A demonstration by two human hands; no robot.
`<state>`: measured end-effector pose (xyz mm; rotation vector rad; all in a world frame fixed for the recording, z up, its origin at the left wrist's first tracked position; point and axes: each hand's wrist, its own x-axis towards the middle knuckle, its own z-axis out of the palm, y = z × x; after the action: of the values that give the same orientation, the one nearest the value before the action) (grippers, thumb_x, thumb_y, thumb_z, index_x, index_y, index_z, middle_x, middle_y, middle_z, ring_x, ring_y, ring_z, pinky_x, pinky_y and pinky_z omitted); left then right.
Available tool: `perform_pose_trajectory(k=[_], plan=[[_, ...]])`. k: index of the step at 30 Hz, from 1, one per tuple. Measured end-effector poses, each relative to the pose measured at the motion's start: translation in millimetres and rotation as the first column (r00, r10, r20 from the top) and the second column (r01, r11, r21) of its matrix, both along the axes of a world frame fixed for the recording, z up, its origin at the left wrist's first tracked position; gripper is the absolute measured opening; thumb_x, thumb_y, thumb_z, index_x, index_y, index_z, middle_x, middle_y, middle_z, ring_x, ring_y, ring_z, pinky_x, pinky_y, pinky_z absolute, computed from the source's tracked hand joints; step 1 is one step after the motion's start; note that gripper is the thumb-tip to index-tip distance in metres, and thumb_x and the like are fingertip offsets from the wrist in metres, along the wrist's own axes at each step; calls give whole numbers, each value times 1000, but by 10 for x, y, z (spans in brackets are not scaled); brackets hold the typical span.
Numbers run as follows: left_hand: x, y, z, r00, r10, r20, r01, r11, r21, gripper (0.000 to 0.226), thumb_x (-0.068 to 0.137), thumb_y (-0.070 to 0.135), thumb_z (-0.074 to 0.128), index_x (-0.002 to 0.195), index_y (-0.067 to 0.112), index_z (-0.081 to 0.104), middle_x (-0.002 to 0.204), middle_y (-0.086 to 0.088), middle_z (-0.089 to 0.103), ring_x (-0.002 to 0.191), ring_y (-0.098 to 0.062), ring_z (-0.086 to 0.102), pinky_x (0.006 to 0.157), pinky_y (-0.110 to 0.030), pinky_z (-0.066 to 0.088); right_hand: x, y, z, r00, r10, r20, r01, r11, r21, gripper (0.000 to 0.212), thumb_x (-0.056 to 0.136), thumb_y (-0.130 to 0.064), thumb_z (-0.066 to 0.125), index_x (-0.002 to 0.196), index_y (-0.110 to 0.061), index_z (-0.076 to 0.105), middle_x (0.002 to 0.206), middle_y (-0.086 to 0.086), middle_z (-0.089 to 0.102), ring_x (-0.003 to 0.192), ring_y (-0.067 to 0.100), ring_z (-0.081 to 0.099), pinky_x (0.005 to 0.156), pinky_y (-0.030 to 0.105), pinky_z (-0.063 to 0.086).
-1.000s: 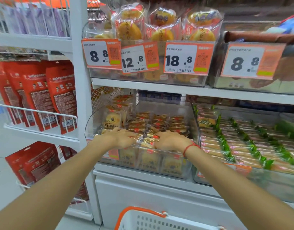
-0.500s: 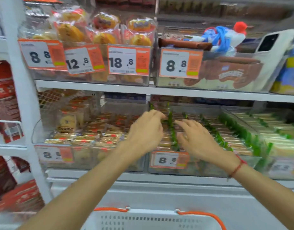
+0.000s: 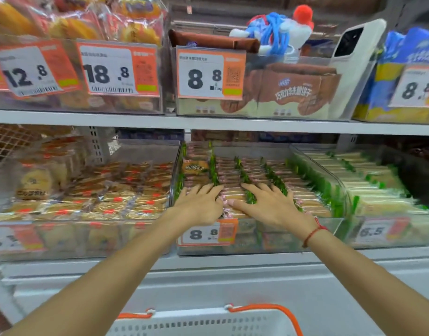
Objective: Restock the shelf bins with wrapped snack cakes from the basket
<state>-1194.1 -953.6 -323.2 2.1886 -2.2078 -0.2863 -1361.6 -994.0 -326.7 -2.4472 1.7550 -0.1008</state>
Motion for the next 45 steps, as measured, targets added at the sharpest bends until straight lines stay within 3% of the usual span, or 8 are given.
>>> perform_pose_trajectory(k=[8, 14, 21, 26, 35, 40, 42, 45], plan=[[-47, 114, 13, 999, 25, -46, -27, 999, -29, 51, 103, 34, 16, 153, 28, 6, 161, 4, 4, 148, -22, 2, 119, -49, 1, 0, 82, 61, 1000, 14, -19, -14, 1000, 23, 80, 80, -84, 23, 149, -44, 15, 160, 1, 15, 144, 35, 16, 114, 62, 7], [-300, 65, 226, 996, -57, -67, 23, 901, -433, 50, 104, 32, 23, 151, 19, 20, 158, 0, 19, 145, -20, 15, 118, -38, 9, -244, -158, 299, 996, -64, 65, 72, 989, -132, 66, 95, -63, 18, 152, -30, 10, 160, 8, 11, 146, 34, 7, 118, 54, 5], [-605, -816, 130, 994, 46, -101, -47, 999, -8, 58, 103, 42, 20, 154, 24, 0, 161, 1, -12, 148, -23, -7, 120, -41, 0, -432, -899, 208, 994, -105, -16, 105, 993, 53, 70, 96, -60, 29, 152, -34, -4, 161, 4, -9, 147, 28, -10, 120, 45, -2], [-615, -1035, 1, 990, 76, -119, -78, 997, -15, 61, 101, 45, 21, 154, 25, -3, 161, -1, -11, 148, -22, -8, 120, -42, -3, -450, -1111, 38, 993, -110, 35, 109, 994, 13, 72, 91, -70, 28, 152, -35, 13, 162, 0, 3, 148, 27, 0, 119, 41, 1], [-634, -1015, 22, 989, 59, -133, -55, 998, 32, 60, 103, 42, 19, 153, 19, -3, 161, -2, -9, 148, -21, -8, 120, -43, -5, -423, -1168, 6, 990, -139, -1, 139, 985, 104, 76, 90, -72, 26, 153, -34, 9, 162, -2, -1, 148, 23, -3, 118, 40, -2], [-279, -483, 263, 980, -20, 198, 111, 880, -462, 53, 101, 31, 35, 149, 12, 26, 158, -6, 22, 146, -21, 16, 119, -44, 3, -309, -1022, 41, 973, -101, 208, 131, 982, -136, 64, 97, -59, 26, 152, -27, 19, 159, 6, 17, 146, 27, 13, 119, 43, 10], [60, -352, 342, 950, 60, 307, 97, 877, -470, 57, 97, 26, 42, 149, 13, 23, 158, -6, 19, 146, -22, 14, 118, -45, 3, -49, -898, 144, 933, 11, 359, 38, 991, -128, 65, 98, -53, 34, 152, -22, 18, 158, 7, 23, 143, 28, 23, 118, 42, 18], [475, -371, 412, 920, 162, 357, -41, 945, -325, 67, 97, 29, 45, 152, 15, 11, 160, -6, 8, 147, -22, 4, 118, -45, 0, 437, -727, 326, 886, 157, 436, -210, 975, 77, 76, 96, -44, 50, 154, -24, 6, 160, 3, 16, 144, 26, 22, 115, 36, 20]])
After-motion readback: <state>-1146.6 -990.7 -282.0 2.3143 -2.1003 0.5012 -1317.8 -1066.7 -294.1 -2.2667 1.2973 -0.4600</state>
